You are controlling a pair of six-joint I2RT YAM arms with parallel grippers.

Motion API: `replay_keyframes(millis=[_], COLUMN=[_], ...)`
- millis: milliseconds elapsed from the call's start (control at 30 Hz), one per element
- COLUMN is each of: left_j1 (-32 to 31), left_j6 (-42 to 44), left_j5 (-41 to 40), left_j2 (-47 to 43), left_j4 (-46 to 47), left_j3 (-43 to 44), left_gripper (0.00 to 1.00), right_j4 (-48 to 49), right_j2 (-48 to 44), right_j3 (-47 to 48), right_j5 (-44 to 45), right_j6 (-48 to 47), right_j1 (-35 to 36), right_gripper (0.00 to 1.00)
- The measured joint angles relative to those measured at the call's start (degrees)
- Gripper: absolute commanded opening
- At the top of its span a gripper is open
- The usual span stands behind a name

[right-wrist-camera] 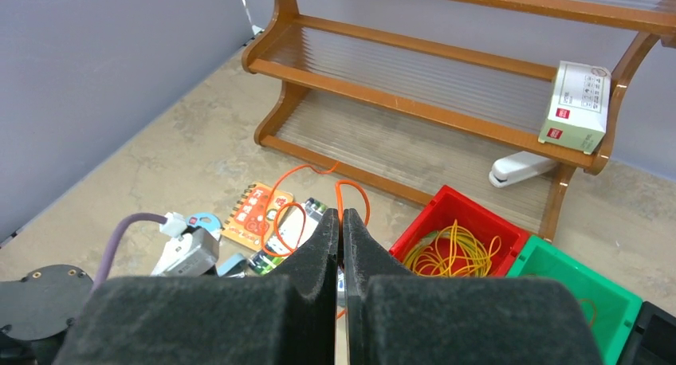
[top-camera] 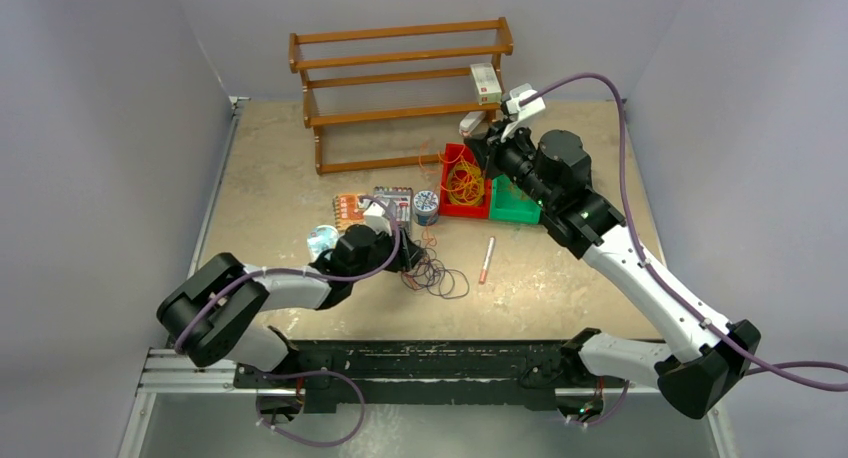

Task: Untangle the cables

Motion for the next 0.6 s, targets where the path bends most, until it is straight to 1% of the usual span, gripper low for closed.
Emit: replay_keyframes(millis=[167,233,300,533,600], left_j1=[-0.17,-0.37,-0.61,-0.68,-0.7], left_j6=[0.72,0.85,0.87,0.48,0.15], left_j5=[0.07,0.13,0.26,0.35,0.33], left_j2=[4.04,5.57,7.65,14.14,15.3], left_j4=[2.54,3.5,4.39,7.93,8.83], left_j3=[0.04,0.13,0.46,2.43,2.73], left_gripper=[0.49,0.45,0.39,0.06,0.01], right_j4=[0.0,0.0,0.0,-0.02,-0.13], right_j2=[0.0,0.0,-0.04,-0.13,-0.26], right_j3=[0.0,0.0,0.0,0.04,0.26], right_j5=[0.0,0.0,-0.02,0.0,0.39], right_j6=[0.63,0.76,1.03,1.46,1.36], right_j1=[0.0,0.0,0.0,0.0,0.0], right_gripper=[0.0,0.0,0.0,0.0,0.0])
